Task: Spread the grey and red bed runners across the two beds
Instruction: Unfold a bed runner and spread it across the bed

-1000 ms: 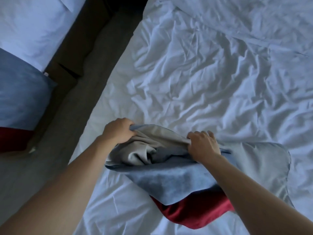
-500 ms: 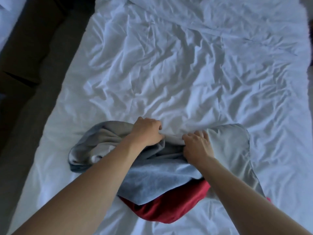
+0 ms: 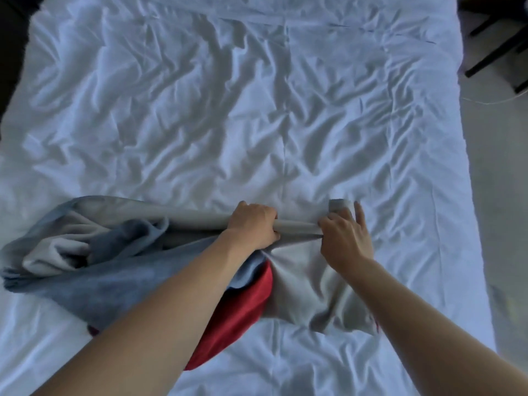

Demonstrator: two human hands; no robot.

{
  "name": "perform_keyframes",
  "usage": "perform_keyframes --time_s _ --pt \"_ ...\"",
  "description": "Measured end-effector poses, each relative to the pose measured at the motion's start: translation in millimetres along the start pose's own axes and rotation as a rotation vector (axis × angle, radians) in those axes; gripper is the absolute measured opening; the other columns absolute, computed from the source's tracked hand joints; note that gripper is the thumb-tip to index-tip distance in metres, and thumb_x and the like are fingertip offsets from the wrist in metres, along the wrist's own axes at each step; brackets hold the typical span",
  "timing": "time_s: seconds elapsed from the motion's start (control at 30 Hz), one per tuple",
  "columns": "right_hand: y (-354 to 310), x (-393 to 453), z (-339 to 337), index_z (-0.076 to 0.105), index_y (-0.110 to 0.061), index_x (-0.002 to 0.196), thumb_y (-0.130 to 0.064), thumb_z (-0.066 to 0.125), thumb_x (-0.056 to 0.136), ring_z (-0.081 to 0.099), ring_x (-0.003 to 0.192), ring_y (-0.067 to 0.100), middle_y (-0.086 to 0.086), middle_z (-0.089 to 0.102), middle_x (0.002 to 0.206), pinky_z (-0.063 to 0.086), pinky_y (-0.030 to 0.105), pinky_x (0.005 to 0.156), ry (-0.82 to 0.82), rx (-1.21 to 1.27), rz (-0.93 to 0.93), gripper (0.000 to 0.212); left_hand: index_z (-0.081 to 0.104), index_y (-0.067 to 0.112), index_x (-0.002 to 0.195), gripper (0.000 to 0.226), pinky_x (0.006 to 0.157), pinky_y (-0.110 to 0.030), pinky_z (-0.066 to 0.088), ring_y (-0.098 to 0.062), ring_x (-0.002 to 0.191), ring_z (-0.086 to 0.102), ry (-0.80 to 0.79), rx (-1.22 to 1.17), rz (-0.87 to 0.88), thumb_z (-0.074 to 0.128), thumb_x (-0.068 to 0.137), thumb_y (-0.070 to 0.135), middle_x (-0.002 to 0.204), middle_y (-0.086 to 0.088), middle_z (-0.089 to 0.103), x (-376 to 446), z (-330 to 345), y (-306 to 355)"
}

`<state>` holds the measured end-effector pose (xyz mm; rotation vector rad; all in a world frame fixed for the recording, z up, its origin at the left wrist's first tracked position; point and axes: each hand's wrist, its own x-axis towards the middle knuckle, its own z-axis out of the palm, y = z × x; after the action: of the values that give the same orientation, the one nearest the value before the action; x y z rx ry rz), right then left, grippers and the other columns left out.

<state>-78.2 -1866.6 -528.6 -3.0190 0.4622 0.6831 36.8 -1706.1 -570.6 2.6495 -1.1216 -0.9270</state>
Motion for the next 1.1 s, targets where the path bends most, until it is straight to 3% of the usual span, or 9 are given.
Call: perform_keyframes --time_s 0.1,0.23,0.4,0.63,0.97,1.1 --pt "35 -5 11 0.067 -0.017 0.098 -0.004 0.051 0.079 0.046 0.124 0.026 0.001 0.068 0.098 -0.007 0.046 0.123 0.049 0.008 -0.039 0.028 0.063 0.025 0.098 0.016 0.082 -0.033 0.03 -0.022 0.089 0.06 0.007 0.048 0.056 0.058 0.085 0.034 0.094 0.003 0.067 26 12 56" --pt "85 -9 15 0.067 -0.018 0.104 -0.001 0.048 0.083 0.046 0.12 0.024 0.001 0.065 0.11 -0.003 0.047 0.123 0.096 -0.001 0.005 0.033 0.064 0.026 0.098 0.015 0.079 -0.031 0.025 -0.025 0.093 0.063 0.044 0.11 0.089 0.056 0.086 0.023 0.097 0.0 0.069 53 18 119" --pt "159 -14 14 0.06 -0.013 0.089 0.002 0.047 0.082 0.052 0.105 0.03 0.005 0.062 0.09 0.002 0.049 0.123 0.131 -0.002 0.088 0.021 0.052 0.028 0.082 0.012 0.076 -0.031 0.024 -0.025 0.088 0.062 0.1 0.122 0.115 0.054 0.083 0.017 0.094 0.0 0.067 87 17 187" --pt "244 -20 26 0.062 -0.016 0.101 -0.003 0.045 0.083 0.049 0.109 0.029 0.002 0.063 0.102 0.001 0.049 0.122 0.103 -0.028 0.169 0.028 0.046 0.028 0.078 0.016 0.074 -0.032 0.025 -0.026 0.079 0.058 0.161 0.144 0.192 0.053 0.084 0.015 0.092 -0.001 0.067 131 27 265" --pt "341 -40 34 0.058 -0.016 0.093 -0.004 0.045 0.082 0.05 0.109 0.029 0.004 0.062 0.092 0.006 0.05 0.122 0.12 0.004 0.335 0.021 0.047 0.026 0.079 0.016 0.074 -0.032 0.028 -0.026 0.076 0.054 0.132 0.128 0.268 0.046 0.089 0.013 0.087 0.0 0.062 175 29 368" --pt "360 -57 35 0.056 -0.014 0.087 -0.002 0.046 0.082 0.052 0.107 0.032 0.006 0.063 0.084 0.007 0.051 0.122 0.185 0.074 0.373 0.017 0.045 0.024 0.08 0.015 0.07 -0.034 0.035 -0.029 0.086 0.061 0.147 0.147 0.296 0.045 0.091 0.013 0.092 -0.003 0.063 175 25 396"
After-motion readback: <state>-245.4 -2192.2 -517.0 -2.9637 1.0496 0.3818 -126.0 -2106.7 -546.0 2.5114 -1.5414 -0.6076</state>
